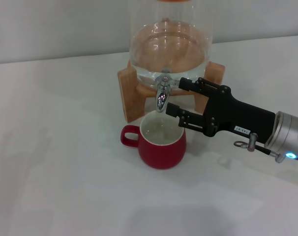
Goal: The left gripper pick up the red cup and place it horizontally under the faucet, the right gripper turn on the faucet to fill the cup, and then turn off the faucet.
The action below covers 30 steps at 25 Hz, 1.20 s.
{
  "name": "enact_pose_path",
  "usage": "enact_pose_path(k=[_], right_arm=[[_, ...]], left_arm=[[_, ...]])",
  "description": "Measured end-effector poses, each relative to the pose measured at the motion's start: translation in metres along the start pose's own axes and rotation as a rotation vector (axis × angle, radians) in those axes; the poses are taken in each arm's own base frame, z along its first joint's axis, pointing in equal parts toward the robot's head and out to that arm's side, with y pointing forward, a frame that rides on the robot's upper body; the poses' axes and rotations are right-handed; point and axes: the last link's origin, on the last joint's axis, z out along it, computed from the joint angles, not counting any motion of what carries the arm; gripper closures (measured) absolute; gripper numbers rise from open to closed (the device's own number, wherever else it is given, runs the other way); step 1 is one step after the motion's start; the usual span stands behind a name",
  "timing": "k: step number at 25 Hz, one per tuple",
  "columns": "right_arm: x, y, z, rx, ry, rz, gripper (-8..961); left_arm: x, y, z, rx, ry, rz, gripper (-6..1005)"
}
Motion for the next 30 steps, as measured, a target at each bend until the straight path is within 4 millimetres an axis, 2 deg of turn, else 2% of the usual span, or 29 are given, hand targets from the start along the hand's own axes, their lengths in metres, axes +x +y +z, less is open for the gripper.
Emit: enact_pose_path(k=[12,23,30], right_arm=[[-0.001,-0.001,-0.001,-0.001,-0.001,-0.004,177],[-0.006,0.011,-0.011,-0.049,-0.06,0.012,177],[-0.02,0.006,-0.021,-0.027,-0.144,0.004,177]], left_arm=[[0.0,0.0,0.0,0.0,0.0,0.0,138],[0.0,0.001,0.002,-0.004,0.0,0.0,138],[-0.001,0.0,0.002,0.0,-0.011,0.0,138]])
